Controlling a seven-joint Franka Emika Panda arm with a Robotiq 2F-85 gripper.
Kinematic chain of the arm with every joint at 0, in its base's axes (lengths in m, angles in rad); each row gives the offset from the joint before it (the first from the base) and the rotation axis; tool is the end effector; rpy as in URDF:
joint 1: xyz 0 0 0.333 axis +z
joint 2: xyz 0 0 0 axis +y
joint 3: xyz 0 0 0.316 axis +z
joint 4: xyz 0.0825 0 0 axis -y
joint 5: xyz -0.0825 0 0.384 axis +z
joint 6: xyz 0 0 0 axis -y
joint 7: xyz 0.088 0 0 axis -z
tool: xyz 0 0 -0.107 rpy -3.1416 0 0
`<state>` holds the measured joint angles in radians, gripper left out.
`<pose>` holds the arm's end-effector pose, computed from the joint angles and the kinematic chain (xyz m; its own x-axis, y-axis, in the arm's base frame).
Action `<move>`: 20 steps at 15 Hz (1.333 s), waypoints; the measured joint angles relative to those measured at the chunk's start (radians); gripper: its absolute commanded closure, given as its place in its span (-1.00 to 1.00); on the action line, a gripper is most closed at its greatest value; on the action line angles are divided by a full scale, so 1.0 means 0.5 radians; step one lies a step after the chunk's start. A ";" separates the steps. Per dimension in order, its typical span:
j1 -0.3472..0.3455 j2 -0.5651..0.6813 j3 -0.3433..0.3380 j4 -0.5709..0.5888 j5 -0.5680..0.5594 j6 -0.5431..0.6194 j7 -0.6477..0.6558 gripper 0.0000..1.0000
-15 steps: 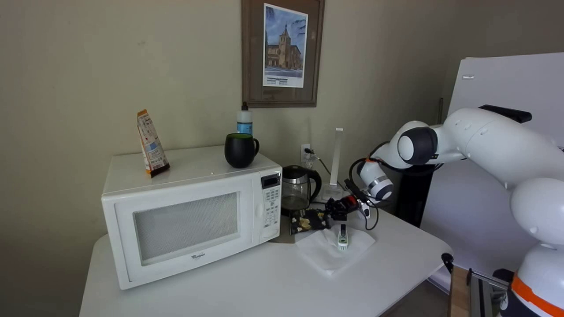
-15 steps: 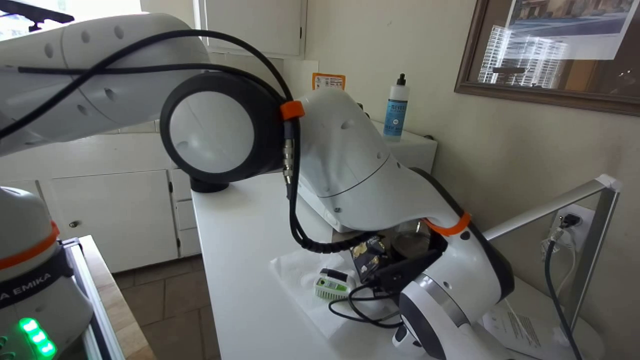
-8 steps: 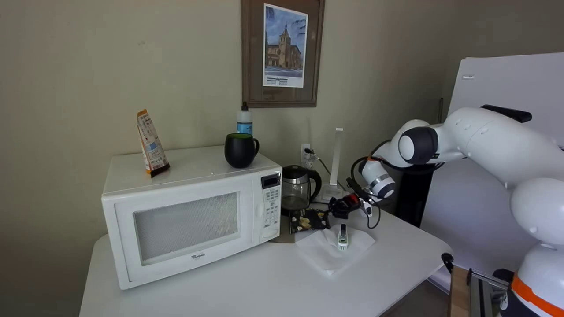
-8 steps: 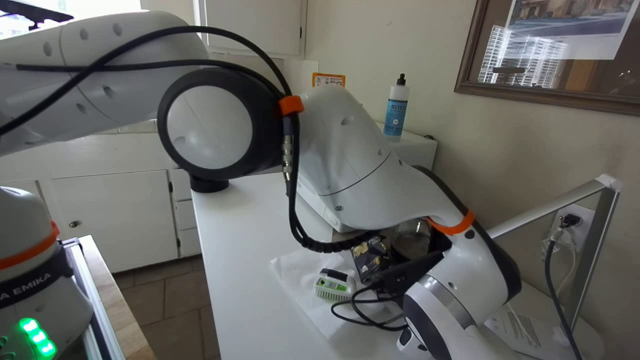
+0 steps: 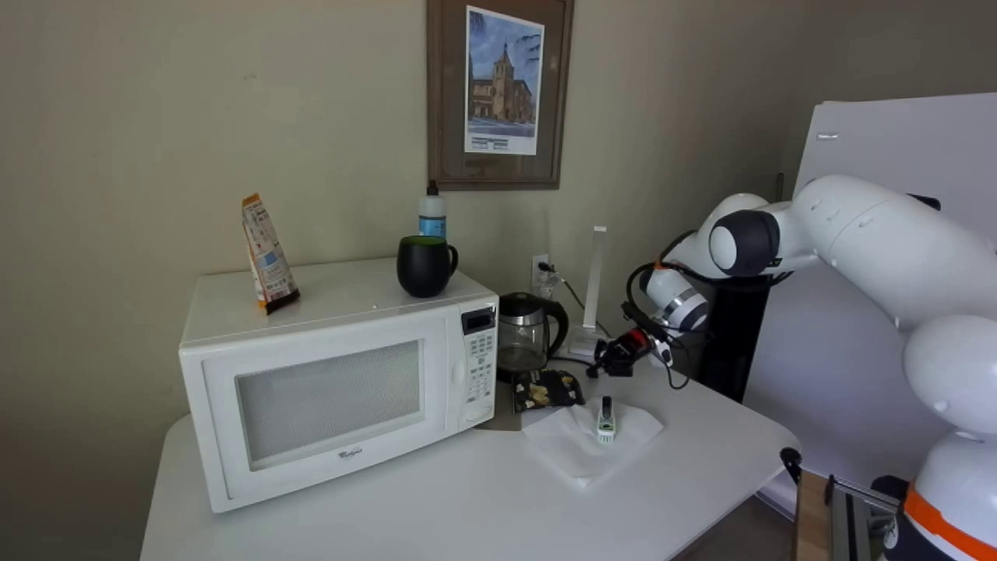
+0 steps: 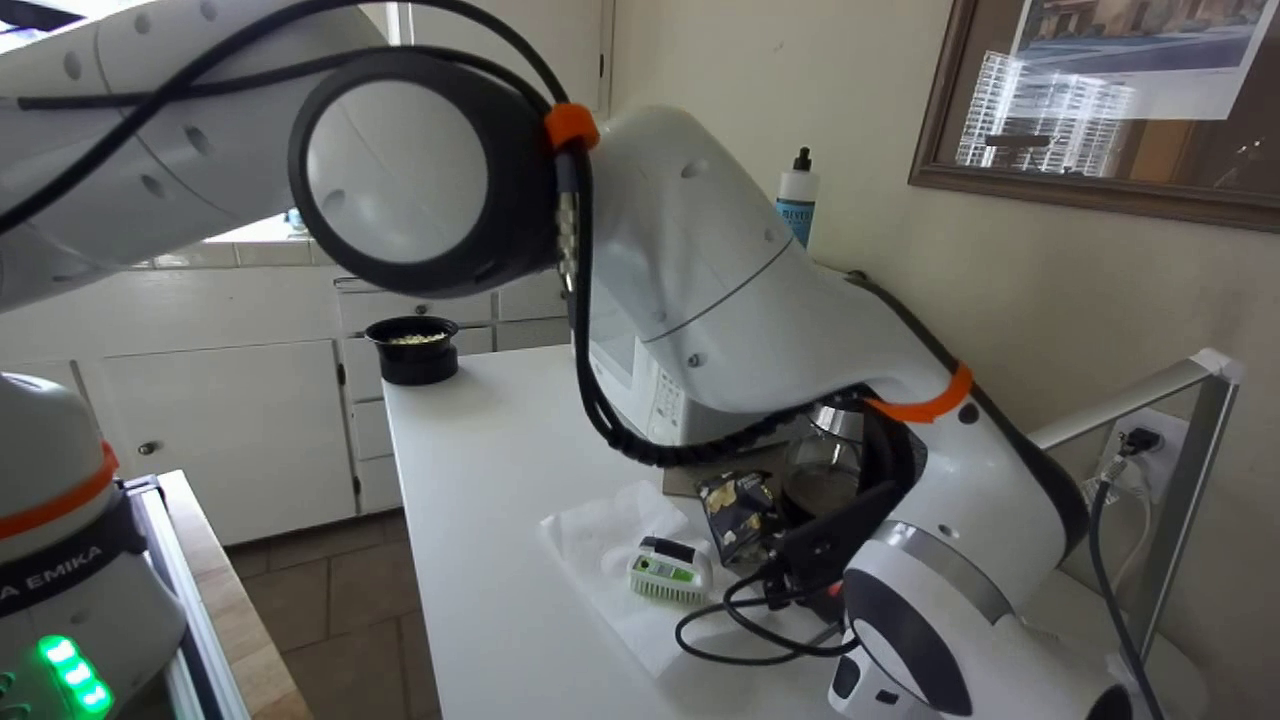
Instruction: Put the white object in the black packet
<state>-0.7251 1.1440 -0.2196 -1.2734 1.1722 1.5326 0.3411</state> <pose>0.4890 -0.4516 0.0557 0.0661 -0.4742 -0.8780 -0.9096 0.3331 -0.2483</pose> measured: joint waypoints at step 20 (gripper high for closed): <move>0.835 -1.904 -0.206 -1.774 -1.670 0.642 -0.765 -0.40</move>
<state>-0.3075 0.1919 -0.3224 -2.1604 0.3373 1.8536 -0.0413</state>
